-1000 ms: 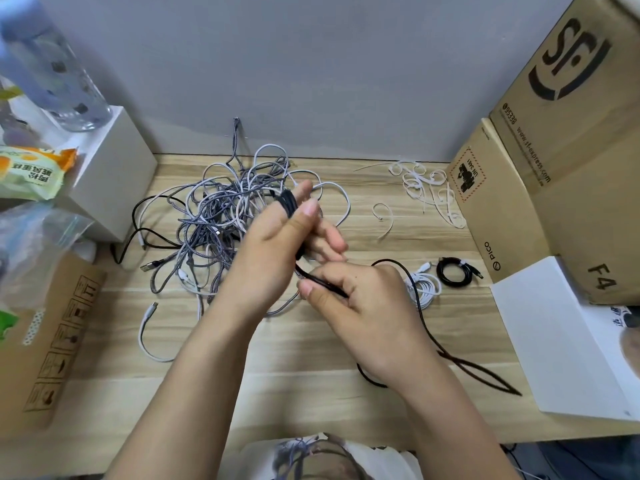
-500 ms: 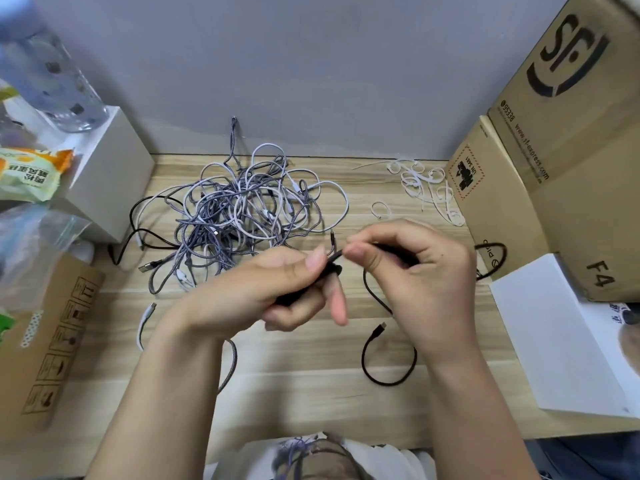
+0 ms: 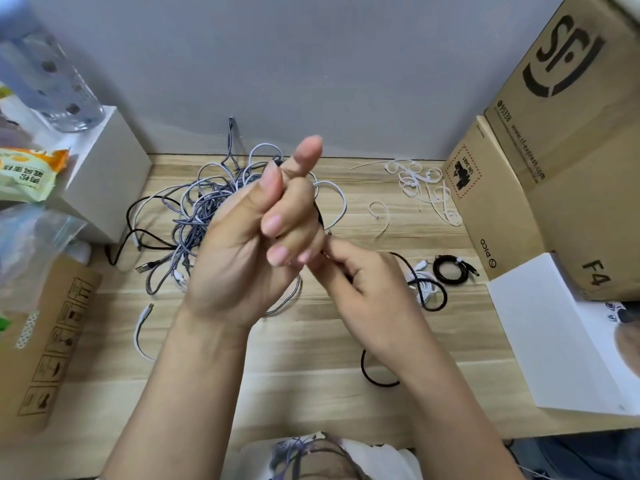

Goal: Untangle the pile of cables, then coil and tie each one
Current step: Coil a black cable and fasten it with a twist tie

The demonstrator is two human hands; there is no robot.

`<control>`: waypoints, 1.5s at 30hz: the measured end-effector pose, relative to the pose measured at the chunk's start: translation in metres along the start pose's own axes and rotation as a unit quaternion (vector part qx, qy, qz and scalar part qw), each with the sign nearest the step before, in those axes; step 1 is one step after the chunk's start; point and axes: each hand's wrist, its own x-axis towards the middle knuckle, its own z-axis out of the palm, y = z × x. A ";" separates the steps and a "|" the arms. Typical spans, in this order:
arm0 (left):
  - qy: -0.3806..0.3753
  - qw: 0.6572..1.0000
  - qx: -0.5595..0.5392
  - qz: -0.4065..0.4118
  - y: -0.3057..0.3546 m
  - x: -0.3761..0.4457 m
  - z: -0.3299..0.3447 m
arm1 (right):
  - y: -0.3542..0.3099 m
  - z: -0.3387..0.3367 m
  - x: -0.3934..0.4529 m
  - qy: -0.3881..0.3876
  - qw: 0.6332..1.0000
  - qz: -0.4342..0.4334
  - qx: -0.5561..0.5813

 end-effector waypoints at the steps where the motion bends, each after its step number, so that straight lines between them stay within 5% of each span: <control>1: 0.039 0.999 0.024 0.015 -0.002 0.002 0.000 | 0.000 0.002 -0.001 -0.006 1.000 0.005 -0.019; 5: 0.177 0.954 0.240 0.042 -0.009 0.004 -0.001 | -0.002 0.001 -0.007 -0.007 0.995 -0.012 -0.097; 13: 0.195 0.845 0.499 0.002 -0.016 -0.006 -0.017 | -0.011 -0.009 -0.011 0.037 0.996 -0.033 -0.073; 18: 0.165 0.811 0.559 -0.045 -0.015 -0.013 -0.019 | -0.014 -0.015 -0.009 0.103 0.993 -0.050 0.007; 22: 0.084 0.844 0.512 -0.137 -0.013 -0.016 -0.015 | -0.013 -0.025 -0.007 0.165 0.984 -0.053 0.046; 27: -0.038 0.921 0.328 -0.209 0.001 -0.021 -0.014 | -0.009 -0.026 -0.004 0.139 0.977 -0.048 0.156; 32: -0.087 0.974 0.180 -0.109 0.003 -0.024 -0.011 | -0.009 -0.018 0.004 0.025 0.956 -0.047 0.288; 35: -0.152 0.986 -0.024 -0.061 0.009 -0.020 -0.003 | -0.001 -0.011 0.006 -0.023 0.957 0.005 0.290; 40: -0.036 0.993 -0.104 0.051 0.024 -0.009 0.007 | 0.007 0.006 0.001 -0.114 0.962 0.066 0.241; 45: 0.137 0.970 0.181 0.091 -0.001 -0.003 -0.003 | 0.001 0.006 -0.004 -0.092 0.991 0.038 0.087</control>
